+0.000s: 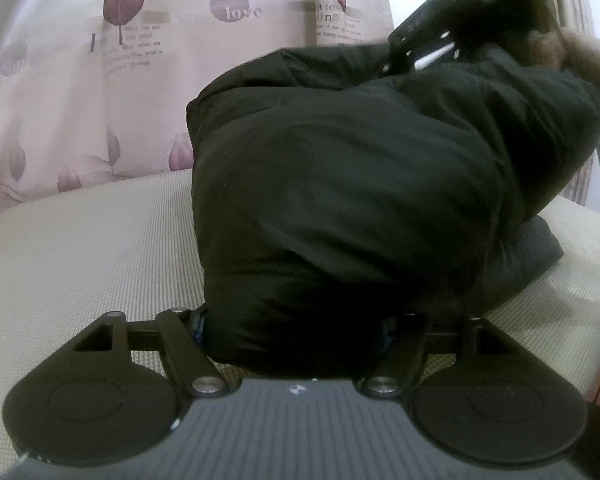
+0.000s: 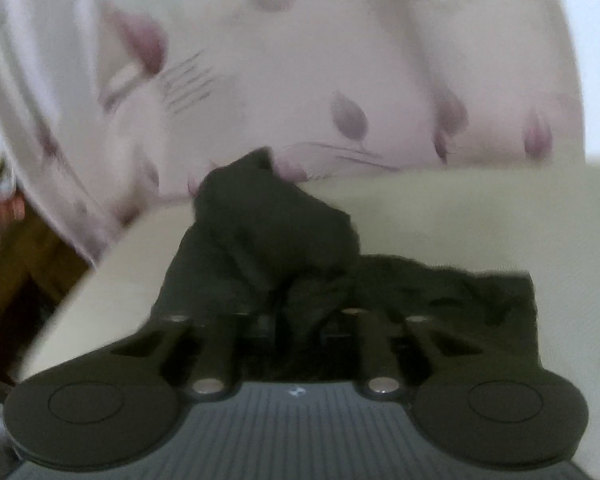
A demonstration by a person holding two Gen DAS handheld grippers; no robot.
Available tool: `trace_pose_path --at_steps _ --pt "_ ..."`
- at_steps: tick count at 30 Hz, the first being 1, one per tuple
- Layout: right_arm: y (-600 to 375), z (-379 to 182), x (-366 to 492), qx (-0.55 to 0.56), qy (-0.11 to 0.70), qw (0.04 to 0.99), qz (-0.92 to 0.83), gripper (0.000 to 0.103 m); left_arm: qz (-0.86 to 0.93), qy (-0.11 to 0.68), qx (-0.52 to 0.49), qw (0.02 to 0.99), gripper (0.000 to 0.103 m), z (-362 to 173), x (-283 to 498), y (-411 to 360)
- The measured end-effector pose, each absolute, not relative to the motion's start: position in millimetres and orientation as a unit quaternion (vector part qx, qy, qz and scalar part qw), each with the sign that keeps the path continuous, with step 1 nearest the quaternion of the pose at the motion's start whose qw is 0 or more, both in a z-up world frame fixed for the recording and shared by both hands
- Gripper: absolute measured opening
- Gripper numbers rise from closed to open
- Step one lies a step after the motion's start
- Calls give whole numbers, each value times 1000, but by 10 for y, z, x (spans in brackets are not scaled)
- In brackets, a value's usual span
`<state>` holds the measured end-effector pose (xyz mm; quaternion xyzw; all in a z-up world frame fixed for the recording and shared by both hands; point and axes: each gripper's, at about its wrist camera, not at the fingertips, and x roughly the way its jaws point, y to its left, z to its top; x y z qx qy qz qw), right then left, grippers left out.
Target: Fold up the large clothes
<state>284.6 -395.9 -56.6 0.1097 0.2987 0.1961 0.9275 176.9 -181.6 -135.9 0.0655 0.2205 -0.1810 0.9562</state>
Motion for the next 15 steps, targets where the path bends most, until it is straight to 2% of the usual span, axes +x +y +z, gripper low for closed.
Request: trace_pose_path --at_steps 1,6,10,15 --pt "-3894 -501 2759 78 282 935 200 11 -182 221 64 956 72 -1361 1771 -1809" --pt "-4081 -374 2317 25 224 962 155 9 -183 222 64 956 77 -1376 1773 -1822" --pt "-4434 -758 2181 79 253 958 107 8 -183 223 65 955 83 -1399 1775 -1849" --pt "-4663 -1106 2062 157 259 950 80 8 -182 224 72 955 83 -1406 1781 -1877"
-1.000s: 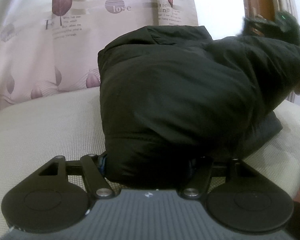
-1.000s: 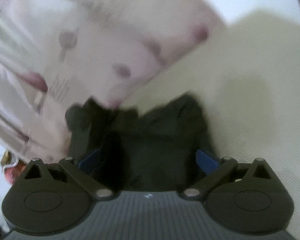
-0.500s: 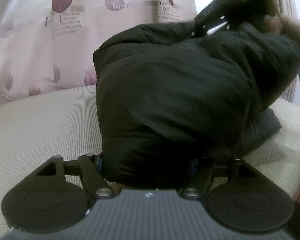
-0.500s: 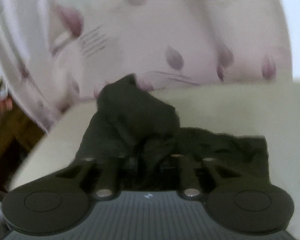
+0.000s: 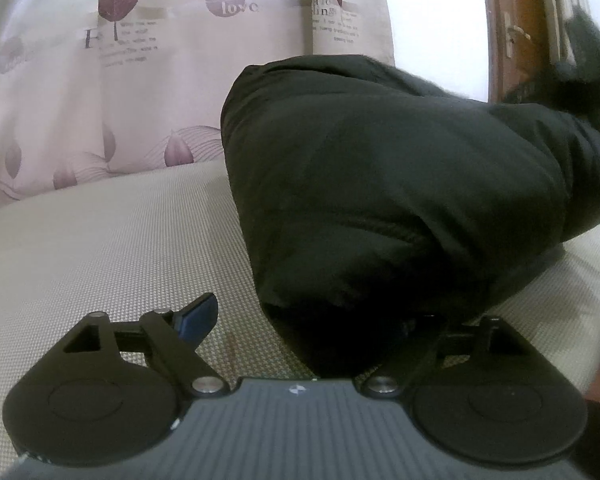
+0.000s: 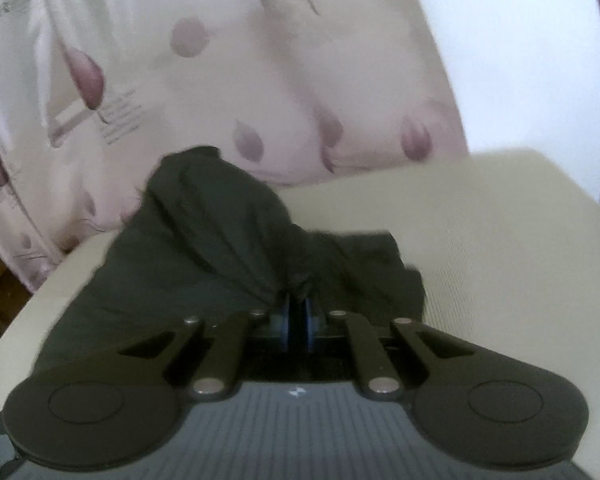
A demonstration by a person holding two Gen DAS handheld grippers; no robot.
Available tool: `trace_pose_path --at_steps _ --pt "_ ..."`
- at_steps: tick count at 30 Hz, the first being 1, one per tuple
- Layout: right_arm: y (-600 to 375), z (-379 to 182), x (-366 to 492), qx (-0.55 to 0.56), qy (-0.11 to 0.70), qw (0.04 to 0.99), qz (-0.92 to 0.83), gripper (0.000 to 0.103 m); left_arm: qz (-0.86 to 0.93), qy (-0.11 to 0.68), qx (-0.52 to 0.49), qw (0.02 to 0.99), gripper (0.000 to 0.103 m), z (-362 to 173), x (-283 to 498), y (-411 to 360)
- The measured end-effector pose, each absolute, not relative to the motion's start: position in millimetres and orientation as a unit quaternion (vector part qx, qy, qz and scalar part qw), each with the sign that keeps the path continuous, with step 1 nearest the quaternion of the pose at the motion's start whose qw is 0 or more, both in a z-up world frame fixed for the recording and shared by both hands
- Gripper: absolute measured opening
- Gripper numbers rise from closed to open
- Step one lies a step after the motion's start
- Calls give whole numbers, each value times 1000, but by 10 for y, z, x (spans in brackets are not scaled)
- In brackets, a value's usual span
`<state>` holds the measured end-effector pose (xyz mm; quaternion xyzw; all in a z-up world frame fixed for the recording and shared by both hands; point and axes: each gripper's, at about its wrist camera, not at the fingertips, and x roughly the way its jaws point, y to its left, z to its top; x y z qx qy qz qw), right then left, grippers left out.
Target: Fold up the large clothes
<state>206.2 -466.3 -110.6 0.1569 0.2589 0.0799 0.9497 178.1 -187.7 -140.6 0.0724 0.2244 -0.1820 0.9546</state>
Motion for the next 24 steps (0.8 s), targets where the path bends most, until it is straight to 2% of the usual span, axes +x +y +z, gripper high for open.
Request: trace_pose_path --at_steps 4,6,8,9,10,11,15,18,24 --pt "-4549 -1293 2092 153 286 943 71 8 -184 222 82 954 81 -1396 1773 -1899" --pt "-4637 -1262 2059 195 274 938 79 10 -186 220 86 954 80 -1389 1769 -1906" --pt "-4782 -1176 1977 240 251 935 69 24 -189 216 92 954 80 -1373 1767 -1920" --pt "-4887 -1134 1880 257 236 935 63 53 -190 213 96 954 80 -1368 1759 -1925" --pt "-4987 -1098 1807 274 222 935 50 91 -191 211 99 953 80 -1364 1756 -1930" --pt "-5082 -1083 1767 283 218 933 40 103 -192 211 101 953 80 -1363 1757 -1939" --pt "-5255 -1180 1893 347 264 897 73 103 -196 211 98 953 80 -1359 1770 -1932" --pt "-5039 -1212 2109 369 310 867 124 103 -195 212 97 953 80 -1357 1776 -1940" --pt "-4479 -859 2598 317 331 872 173 103 -194 218 89 952 80 -1368 1796 -1931"
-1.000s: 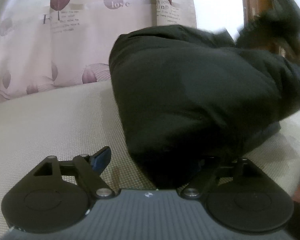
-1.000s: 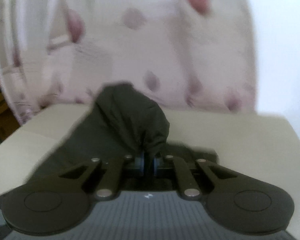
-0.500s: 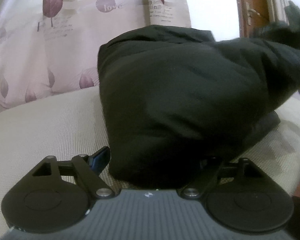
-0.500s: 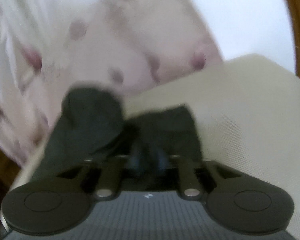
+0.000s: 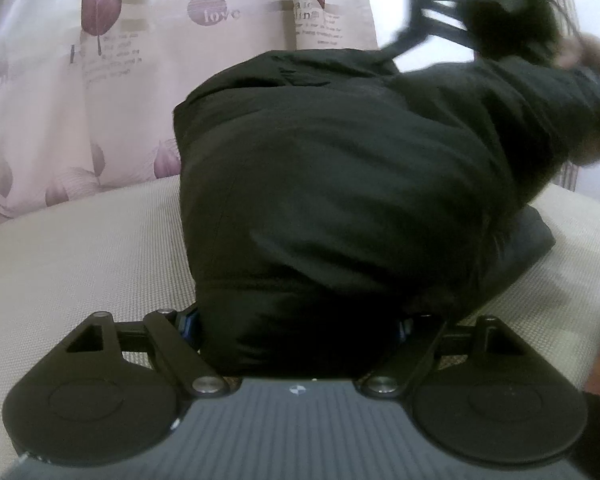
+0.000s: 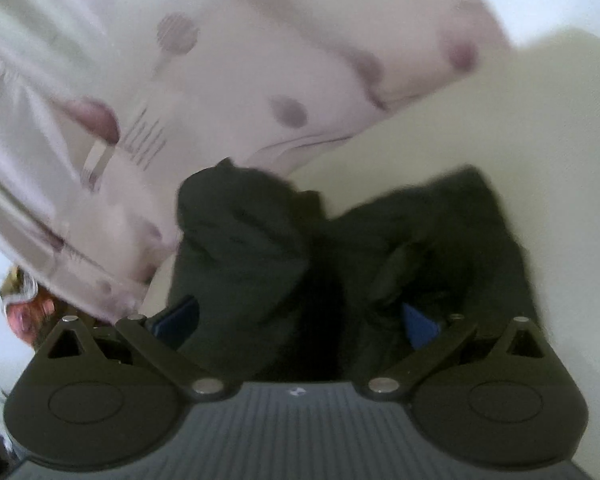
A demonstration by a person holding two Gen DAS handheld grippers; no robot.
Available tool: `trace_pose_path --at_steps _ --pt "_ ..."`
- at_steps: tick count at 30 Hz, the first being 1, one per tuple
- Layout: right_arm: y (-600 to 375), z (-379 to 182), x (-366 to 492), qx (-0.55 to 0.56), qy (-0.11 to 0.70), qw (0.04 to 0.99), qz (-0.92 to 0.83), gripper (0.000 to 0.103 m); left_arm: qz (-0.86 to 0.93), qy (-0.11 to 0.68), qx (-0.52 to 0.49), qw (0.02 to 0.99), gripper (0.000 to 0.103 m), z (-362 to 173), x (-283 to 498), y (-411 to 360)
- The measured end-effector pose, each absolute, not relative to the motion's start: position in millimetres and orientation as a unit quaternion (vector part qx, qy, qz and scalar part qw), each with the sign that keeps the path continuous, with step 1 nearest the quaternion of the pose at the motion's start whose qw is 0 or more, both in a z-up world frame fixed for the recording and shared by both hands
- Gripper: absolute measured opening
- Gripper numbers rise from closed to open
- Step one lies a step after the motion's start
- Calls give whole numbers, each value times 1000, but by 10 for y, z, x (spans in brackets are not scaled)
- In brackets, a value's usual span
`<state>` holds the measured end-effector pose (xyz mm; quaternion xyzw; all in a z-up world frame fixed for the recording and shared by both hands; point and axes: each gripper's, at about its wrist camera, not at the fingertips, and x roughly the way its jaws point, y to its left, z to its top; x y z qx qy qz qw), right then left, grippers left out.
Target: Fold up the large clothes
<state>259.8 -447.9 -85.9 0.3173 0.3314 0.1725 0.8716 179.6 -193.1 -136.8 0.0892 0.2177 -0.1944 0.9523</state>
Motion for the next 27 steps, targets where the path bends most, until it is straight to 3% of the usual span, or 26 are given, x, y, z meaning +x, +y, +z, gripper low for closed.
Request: trace_pose_path --at_steps 3,4,5,7,10,14,19,25,27 --pt "-4240 -759 2830 243 347 892 159 99 -193 216 87 953 80 -1381 1793 -1930" --pt "-4164 -756 2867 216 345 898 166 71 -192 215 86 954 80 -1387 1788 -1932" --pt "-4099 -762 2904 188 342 904 176 54 -192 215 84 954 80 -1391 1784 -1930" --pt "-3979 -754 2914 132 328 917 183 35 -192 213 82 955 80 -1393 1772 -1923" --pt "-3811 -564 2877 44 291 941 170 16 -194 204 84 956 80 -1360 1728 -1932" --pt "-3951 -449 2830 23 248 956 155 9 -198 193 95 956 80 -1337 1677 -1964" --pt "-4370 -1077 2888 99 282 946 122 8 -214 180 66 958 82 -1263 1525 -1858" --pt "-4720 -1468 2696 179 275 938 115 6 -242 78 -4 967 86 -853 1263 -1546" --pt "-4794 -1457 2654 194 271 935 122 6 -250 54 5 967 92 -723 1373 -1595"
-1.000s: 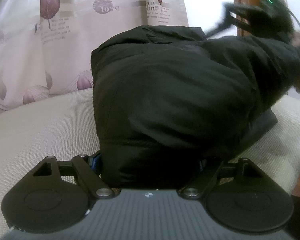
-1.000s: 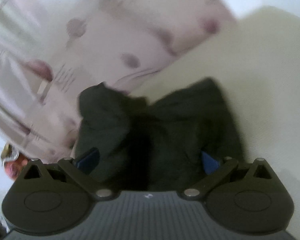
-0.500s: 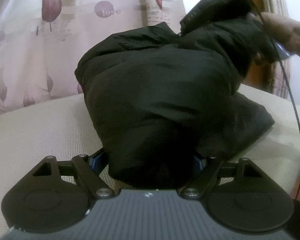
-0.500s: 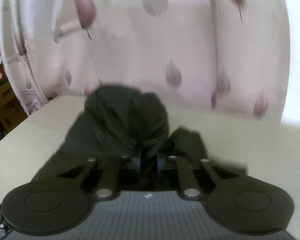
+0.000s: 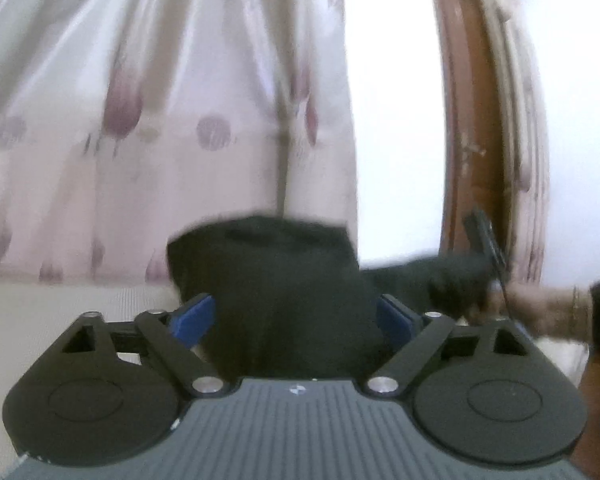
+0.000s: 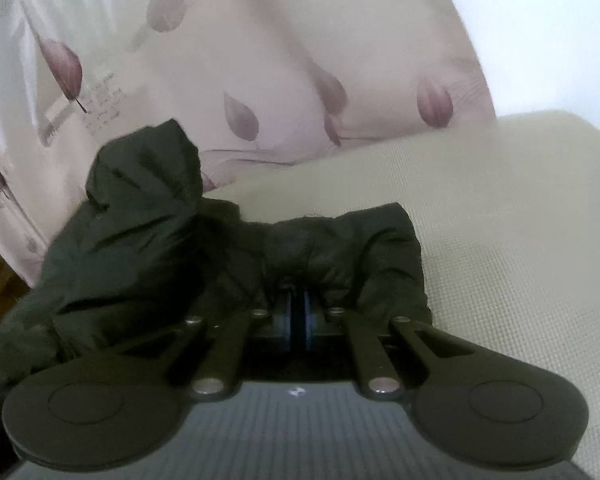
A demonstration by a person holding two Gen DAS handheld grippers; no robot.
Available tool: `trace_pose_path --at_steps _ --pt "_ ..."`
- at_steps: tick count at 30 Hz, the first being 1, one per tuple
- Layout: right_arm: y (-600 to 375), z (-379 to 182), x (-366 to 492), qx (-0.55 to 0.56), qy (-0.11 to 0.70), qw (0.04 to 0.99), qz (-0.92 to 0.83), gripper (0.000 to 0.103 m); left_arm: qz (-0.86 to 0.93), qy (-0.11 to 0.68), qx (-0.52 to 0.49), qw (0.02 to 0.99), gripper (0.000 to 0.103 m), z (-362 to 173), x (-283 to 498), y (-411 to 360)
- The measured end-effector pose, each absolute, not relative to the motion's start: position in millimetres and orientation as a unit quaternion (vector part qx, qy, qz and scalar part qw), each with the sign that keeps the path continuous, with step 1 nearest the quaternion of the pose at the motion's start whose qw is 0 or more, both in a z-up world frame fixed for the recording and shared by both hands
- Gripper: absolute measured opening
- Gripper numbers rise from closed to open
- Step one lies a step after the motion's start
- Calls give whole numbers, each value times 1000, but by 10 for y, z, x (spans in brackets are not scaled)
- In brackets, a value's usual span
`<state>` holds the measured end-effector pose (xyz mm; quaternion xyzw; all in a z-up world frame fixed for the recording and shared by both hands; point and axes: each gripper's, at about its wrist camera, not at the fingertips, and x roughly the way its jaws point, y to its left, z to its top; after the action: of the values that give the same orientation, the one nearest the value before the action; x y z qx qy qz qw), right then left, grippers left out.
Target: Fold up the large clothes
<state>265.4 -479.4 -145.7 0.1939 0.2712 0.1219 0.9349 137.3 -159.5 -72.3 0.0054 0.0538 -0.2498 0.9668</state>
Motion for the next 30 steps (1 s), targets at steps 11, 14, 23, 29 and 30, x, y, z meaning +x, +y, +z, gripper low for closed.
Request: trace_pose_path --at_steps 11,14,23,29,30 --pt "-5026 -838 2515 283 227 917 166 74 -348 149 -36 925 94 -834 2113 -2051" --pt "-4658 -665 2762 210 279 918 189 87 -356 153 -49 921 94 -873 2162 -2101" --pt "-3631 -482 2695 -50 245 949 195 11 -343 120 -28 931 96 -888 2019 -2111" --pt "-4094 -667 2196 -39 189 975 110 9 -328 70 -3 942 103 -726 1883 -2192" --pt "-4202 -777 2213 -13 193 976 99 9 -330 71 -3 941 103 -714 1910 -2221"
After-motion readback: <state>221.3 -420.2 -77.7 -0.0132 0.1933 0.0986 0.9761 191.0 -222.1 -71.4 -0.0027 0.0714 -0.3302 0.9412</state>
